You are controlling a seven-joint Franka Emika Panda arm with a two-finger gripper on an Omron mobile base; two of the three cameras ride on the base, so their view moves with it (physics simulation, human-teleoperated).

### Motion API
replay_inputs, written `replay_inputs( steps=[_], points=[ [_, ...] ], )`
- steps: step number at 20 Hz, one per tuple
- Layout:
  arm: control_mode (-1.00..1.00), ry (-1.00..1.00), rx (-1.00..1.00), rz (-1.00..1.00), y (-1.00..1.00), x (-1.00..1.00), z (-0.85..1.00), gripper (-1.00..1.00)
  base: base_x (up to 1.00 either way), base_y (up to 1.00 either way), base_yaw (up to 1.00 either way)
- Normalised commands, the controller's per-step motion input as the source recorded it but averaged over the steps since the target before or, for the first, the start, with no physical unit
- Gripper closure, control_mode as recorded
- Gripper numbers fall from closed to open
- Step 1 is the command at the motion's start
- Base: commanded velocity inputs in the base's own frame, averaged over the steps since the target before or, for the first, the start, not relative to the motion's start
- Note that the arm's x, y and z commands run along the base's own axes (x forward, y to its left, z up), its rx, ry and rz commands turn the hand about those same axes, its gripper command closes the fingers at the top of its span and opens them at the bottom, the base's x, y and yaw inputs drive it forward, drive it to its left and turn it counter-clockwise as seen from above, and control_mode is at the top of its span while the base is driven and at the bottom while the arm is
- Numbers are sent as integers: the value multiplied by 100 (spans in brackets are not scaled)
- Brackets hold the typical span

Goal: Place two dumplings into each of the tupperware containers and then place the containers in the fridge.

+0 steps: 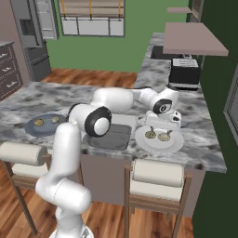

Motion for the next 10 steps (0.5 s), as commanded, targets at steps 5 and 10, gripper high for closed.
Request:
replay_inputs(
  steps=[5,10],
  points=[
    [-100,0,3,0,-24,31,-36,-100,0,0,0],
    [-100,0,1,0,-11,51,-35,-100,0,0,0]
  ],
)
